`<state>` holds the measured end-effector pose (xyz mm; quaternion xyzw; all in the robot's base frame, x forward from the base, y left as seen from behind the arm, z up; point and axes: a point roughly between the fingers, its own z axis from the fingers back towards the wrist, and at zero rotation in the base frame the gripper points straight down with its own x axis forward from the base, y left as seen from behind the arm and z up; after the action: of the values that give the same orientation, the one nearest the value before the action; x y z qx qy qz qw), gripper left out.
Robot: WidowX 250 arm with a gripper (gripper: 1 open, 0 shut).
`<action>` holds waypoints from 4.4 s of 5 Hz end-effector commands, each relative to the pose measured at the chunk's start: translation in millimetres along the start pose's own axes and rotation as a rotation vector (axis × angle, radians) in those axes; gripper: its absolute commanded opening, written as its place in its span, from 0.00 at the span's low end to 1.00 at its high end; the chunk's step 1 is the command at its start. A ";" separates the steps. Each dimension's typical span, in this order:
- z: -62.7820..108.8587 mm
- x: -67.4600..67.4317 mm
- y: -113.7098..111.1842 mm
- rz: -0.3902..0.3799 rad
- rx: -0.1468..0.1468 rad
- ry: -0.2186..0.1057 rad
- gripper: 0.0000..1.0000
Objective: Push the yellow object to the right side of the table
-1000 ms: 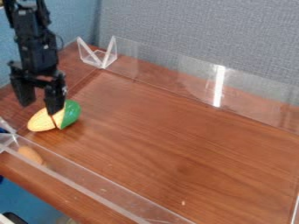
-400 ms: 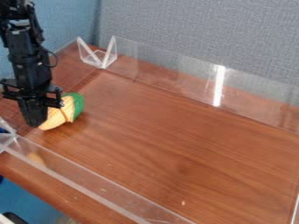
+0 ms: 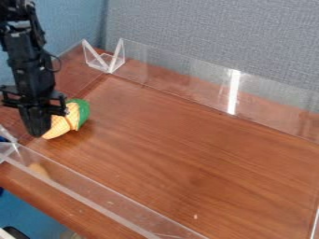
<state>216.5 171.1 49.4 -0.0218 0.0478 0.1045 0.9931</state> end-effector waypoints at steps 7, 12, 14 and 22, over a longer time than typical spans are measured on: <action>95.5 -13.1 -27.7 -0.068 -0.021 -0.169 1.00; 17.4 19.4 8.3 -0.124 0.020 -0.101 1.00; -9.2 26.7 7.6 -0.260 0.033 -0.074 0.00; -3.1 55.0 -28.3 -0.292 0.013 -0.126 0.00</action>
<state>269.0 148.2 29.8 -0.0297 0.0033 -0.0393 0.9988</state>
